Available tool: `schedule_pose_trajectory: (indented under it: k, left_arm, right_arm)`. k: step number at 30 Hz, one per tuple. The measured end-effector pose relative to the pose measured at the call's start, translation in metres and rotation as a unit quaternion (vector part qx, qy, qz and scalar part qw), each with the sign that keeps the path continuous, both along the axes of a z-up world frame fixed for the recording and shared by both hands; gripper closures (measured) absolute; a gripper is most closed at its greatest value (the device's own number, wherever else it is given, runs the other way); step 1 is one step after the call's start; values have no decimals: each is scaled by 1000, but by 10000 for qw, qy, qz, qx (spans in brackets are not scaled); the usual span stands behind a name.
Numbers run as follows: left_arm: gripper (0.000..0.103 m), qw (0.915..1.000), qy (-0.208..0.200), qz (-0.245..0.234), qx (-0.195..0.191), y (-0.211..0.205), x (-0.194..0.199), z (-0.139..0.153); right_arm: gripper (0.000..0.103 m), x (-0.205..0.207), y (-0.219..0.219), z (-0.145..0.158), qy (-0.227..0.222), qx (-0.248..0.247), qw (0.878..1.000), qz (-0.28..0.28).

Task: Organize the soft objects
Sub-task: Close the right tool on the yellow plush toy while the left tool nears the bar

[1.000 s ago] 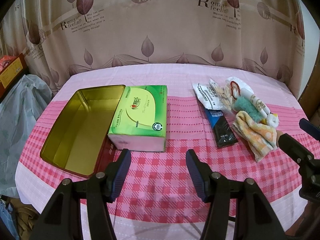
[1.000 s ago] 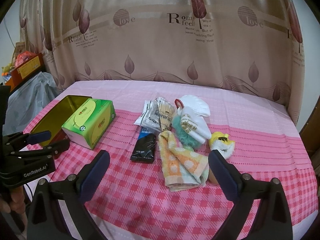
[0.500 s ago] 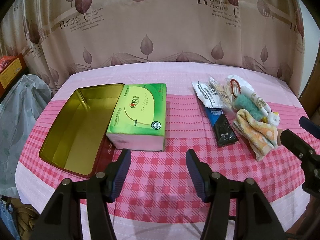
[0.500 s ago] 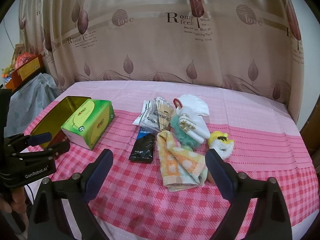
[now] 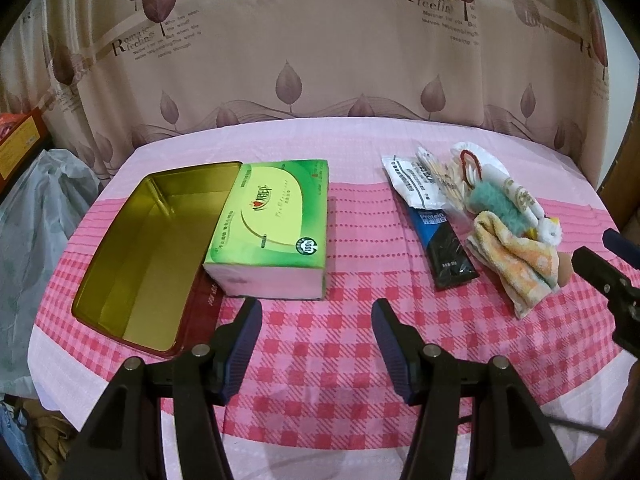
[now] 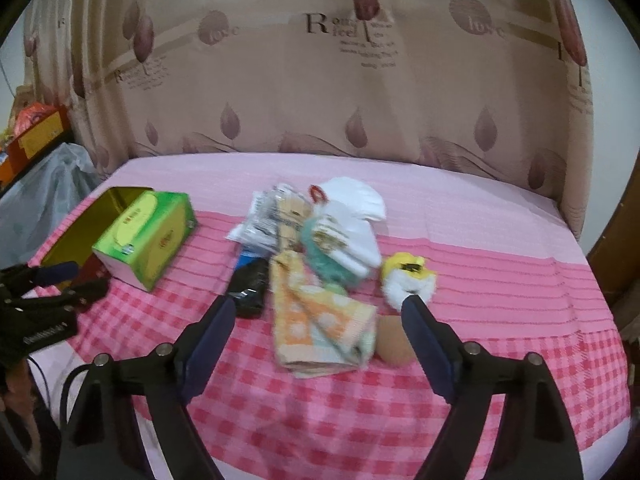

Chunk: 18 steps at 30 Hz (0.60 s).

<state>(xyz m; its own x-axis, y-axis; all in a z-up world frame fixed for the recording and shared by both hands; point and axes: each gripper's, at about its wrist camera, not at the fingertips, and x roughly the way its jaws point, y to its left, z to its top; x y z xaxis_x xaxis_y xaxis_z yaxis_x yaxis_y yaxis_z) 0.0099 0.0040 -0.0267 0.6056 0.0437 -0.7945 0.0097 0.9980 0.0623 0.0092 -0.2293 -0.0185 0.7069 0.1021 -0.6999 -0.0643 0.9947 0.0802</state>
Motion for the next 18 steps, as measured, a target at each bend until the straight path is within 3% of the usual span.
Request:
schedule_pose_trajectory:
  k: [8,18]
  left_arm:
    - [45,9999,67,-140,12,-9,8,-9]
    - [45,9995,155,-263,34,-22,24,-21]
  right_arm:
    - [31,15,-40,-25,282,-302,9986,-321]
    - [37,41,-74,-52,514,-200,9977,-395]
